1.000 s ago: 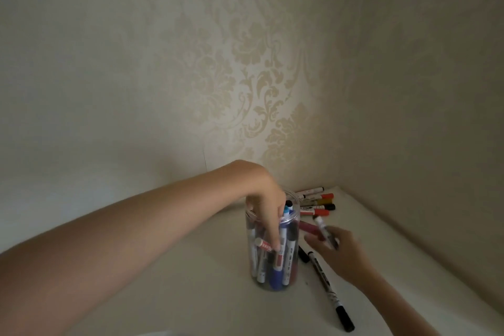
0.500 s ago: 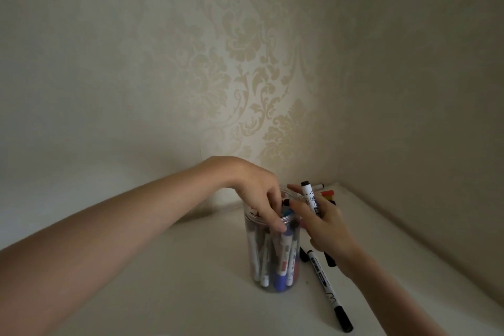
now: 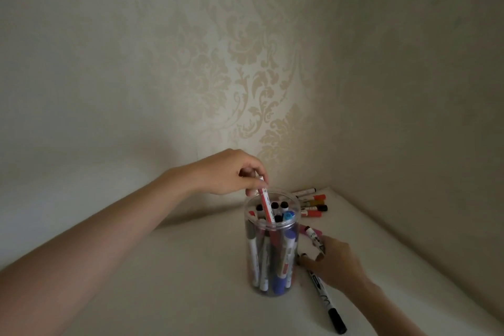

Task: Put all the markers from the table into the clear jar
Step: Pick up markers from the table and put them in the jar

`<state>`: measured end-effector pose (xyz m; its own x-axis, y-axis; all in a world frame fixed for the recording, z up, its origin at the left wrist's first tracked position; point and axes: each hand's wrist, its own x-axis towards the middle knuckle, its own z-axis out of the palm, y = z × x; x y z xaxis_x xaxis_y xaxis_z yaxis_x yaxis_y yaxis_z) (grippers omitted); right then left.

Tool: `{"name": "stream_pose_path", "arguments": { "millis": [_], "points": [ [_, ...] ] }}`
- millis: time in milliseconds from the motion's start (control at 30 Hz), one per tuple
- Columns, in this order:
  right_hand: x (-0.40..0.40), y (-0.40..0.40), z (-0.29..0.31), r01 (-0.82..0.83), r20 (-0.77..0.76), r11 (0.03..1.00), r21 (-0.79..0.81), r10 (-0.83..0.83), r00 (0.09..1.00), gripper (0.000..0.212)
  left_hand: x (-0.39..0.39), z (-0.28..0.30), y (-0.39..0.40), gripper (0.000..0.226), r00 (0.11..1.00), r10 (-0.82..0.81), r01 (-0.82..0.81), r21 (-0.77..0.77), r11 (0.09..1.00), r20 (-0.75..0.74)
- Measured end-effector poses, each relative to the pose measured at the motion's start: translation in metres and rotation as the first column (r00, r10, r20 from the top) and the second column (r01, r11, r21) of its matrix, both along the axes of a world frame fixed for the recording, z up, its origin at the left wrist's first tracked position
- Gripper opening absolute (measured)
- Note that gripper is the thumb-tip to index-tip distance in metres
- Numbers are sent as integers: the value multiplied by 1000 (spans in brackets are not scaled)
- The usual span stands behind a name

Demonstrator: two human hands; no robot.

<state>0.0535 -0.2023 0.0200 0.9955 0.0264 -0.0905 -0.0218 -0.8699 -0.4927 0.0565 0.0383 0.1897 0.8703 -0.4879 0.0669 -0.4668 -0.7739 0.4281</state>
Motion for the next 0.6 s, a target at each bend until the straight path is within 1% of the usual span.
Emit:
{"name": "stream_pose_path", "arguments": {
  "millis": [67,133,200,233,300,367,400,467,533,600],
  "points": [
    [-3,9,-8,-6,-44,998,-64,3,999,34,-2,-5,-4,11,1000,-4,4,49,999,6],
    [-2,11,-12,-5,-49,994,-109,0,999,26,-4,-13,-11,12,998,-28,23,116,993,47],
    [-3,6,-7,4,-16,997,-81,-6,1000,17,-1,-23,-17,17,993,-42,23,168,986,106],
    [-5,0,0,27,12,999,-27,-26,1000,17,1,-28,-20,19,993,-25,5,162,987,119],
    [-10,-16,26,67,136,992,108,-81,987,19,5,-35,-24,22,991,36,-51,114,992,131],
    [-22,-33,67,80,302,972,222,-147,942,12,8,-39,-29,25,990,75,-83,66,994,122],
    [-30,-39,91,69,387,956,284,-180,904,7,9,-40,-32,24,990,79,-88,71,994,114],
    [-45,-45,136,-19,530,904,428,-234,815,3,9,-42,-38,18,991,80,-93,127,987,103],
    [-54,-40,169,-137,614,841,524,-261,745,9,11,-43,-41,16,993,66,-83,169,982,100],
    [-52,-27,183,-223,640,798,559,-244,729,12,13,-42,-41,14,994,35,-56,212,976,102]
  ]
}}
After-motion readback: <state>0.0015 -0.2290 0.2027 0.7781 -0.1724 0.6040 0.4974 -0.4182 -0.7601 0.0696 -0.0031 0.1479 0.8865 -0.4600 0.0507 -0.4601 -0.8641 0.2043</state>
